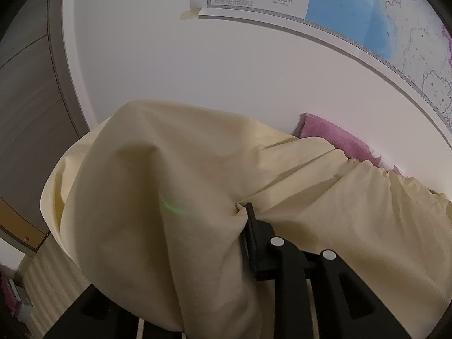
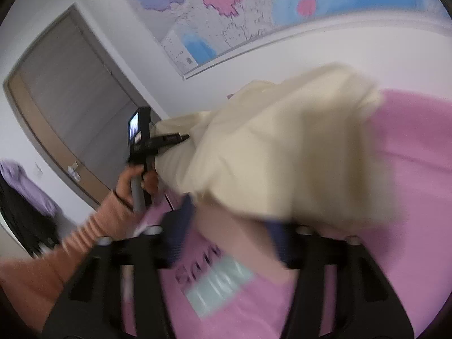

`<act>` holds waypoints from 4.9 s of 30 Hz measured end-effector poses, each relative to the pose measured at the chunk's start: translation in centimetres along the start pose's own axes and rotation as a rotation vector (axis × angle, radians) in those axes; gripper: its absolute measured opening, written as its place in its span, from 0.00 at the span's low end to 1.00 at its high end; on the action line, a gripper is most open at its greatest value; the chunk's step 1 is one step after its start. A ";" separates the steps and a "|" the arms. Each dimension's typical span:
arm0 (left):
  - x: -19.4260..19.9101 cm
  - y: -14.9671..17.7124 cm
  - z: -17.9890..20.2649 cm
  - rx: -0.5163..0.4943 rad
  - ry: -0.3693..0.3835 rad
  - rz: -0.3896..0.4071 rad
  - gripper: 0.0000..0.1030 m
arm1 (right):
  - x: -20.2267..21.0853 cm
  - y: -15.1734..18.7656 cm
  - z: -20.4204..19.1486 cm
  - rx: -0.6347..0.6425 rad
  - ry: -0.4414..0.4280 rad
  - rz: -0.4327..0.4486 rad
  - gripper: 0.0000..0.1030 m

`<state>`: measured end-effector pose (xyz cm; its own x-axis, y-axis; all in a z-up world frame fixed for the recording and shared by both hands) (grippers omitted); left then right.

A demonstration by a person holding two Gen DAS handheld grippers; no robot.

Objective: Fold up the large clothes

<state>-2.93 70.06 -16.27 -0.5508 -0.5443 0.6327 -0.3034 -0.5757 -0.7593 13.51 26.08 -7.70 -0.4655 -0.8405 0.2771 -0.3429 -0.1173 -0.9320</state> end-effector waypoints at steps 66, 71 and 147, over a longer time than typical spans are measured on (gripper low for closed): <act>15.8 6.8 14.0 -0.346 0.198 0.176 0.69 | -3.1 -0.6 -0.1 0.136 0.167 -0.043 0.40; 13.6 9.3 15.6 -0.359 0.275 0.092 0.73 | -4.7 3.2 0.2 0.202 0.196 -0.123 0.41; 13.3 13.7 19.1 -0.258 0.240 0.055 0.76 | -3.8 -0.4 9.1 -0.003 0.327 -0.084 0.39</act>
<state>0.41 43.33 -15.33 -0.7292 -0.3941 0.5594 -0.4377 -0.3598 -0.8240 22.88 24.53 -10.49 -0.6727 -0.6134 0.4138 -0.3931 -0.1774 -0.9022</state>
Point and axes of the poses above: each gripper's, at about its wrist camera, not at the fingertips, and x roughly against the way its jaws point, z to its right, y to its underside, the point moved 10 cm from there along -x, roughly the way its jaws point, and after that the axes turned 9 degrees about z, right-handed, at the moved point
